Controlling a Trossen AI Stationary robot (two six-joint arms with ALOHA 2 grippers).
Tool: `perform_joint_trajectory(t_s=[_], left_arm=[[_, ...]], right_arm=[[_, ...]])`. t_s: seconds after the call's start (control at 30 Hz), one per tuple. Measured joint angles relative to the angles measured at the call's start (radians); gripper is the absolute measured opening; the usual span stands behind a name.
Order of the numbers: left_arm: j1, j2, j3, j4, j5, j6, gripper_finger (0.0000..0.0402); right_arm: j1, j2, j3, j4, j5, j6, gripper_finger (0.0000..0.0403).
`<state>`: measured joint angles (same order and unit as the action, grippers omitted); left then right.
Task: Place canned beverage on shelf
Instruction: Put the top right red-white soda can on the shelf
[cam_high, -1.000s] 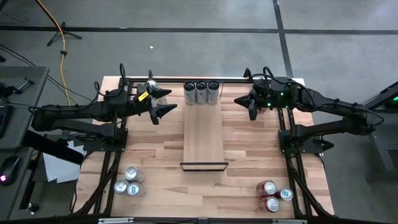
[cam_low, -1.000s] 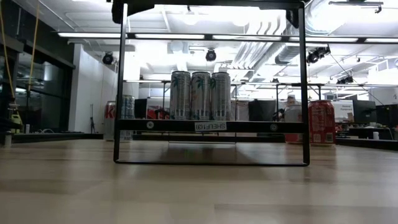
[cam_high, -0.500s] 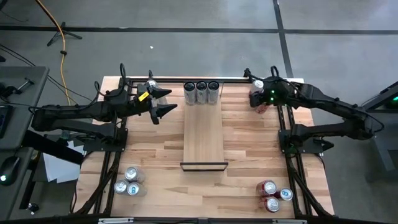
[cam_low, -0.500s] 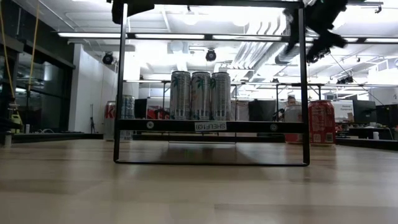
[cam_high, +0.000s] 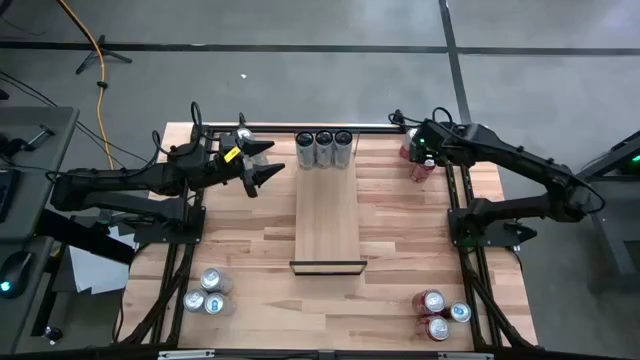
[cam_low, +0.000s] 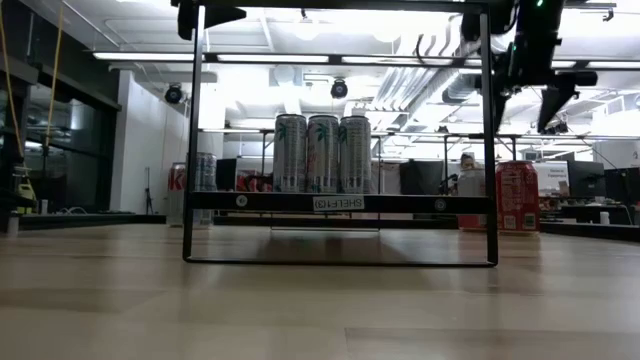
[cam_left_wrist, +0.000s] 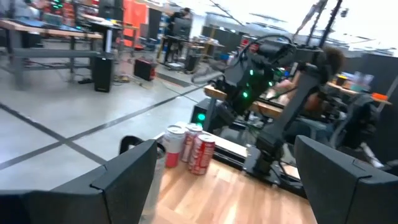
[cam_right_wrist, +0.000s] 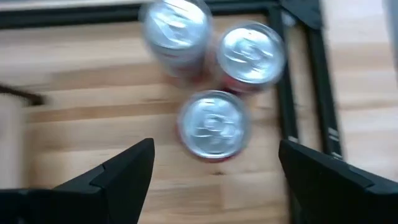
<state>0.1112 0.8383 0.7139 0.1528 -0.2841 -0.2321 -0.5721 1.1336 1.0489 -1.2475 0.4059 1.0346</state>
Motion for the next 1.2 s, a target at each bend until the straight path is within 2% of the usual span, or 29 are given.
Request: perform_joint_trajectory(t_s=[0.1,0.3,0.6,0.77,1.2], left_arm=[[0.000,0.000,0.000,0.000,-0.009,0.000,0.0321],[0.000,0.000,0.000,0.000,-0.013,0.000,0.0321],[0.000,0.000,0.000,0.000,-0.065,0.000,0.0321],[0.000,0.000,0.000,0.001,-0.069,0.000,0.0321],[0.000,0.000,0.000,0.001,-0.069,0.000,0.0321]], right_arm=[[-0.034,0.052,0.000,-0.006,-0.007,-0.020,0.0330],[-0.093,0.136,0.000,0.032,-0.100,-0.120,0.0330],[-0.158,0.216,0.000,0.063,-0.100,-0.160,0.0330],[-0.182,0.246,0.000,0.103,-0.165,-0.229,0.0330],[-0.200,0.360,0.001,0.137,-0.175,-0.315,0.0330]])
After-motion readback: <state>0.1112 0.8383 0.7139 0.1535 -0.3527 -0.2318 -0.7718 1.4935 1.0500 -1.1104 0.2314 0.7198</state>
